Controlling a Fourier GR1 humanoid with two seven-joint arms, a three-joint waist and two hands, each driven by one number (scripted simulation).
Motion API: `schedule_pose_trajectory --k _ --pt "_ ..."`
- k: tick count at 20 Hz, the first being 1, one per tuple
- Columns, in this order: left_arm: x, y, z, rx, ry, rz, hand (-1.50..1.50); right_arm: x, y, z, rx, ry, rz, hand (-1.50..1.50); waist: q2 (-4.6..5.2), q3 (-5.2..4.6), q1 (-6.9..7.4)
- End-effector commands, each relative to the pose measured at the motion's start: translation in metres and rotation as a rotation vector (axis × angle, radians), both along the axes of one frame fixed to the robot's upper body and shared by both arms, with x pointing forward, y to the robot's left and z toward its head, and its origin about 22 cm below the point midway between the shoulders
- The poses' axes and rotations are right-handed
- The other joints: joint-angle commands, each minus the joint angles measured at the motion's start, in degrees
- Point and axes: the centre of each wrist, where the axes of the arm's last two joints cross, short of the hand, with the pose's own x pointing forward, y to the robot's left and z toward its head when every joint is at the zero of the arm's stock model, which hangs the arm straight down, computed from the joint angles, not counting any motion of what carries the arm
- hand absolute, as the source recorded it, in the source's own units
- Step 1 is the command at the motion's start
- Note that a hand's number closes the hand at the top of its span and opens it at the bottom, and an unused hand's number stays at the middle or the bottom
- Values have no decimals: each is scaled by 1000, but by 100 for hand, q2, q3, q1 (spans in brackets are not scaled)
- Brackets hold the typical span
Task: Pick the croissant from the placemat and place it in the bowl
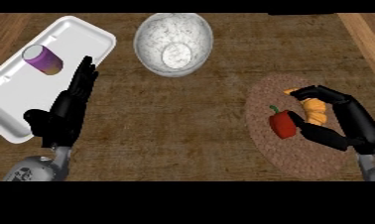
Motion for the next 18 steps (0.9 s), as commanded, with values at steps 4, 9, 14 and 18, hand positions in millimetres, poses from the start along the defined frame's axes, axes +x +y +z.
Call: schedule_pose_trajectory --k 4,9,14,18 --pt "1 -19 -8 -56 14 -37 0 -48 -23 -57 277 -264 -91 -150 -3 8 -26" --pt "5 -3 -12 -68 24 -79 0 -27 -58 -25 172 -357 -128 -150 7 -9 121" --pt "14 -33 -7 -50 3 -70 0 -32 -59 45 -24 -262 -203 -150 -9 -20 57" --pt "2 -32 -8 -41 24 -87 0 -18 -64 57 -55 -121 -212 -150 4 -12 156"
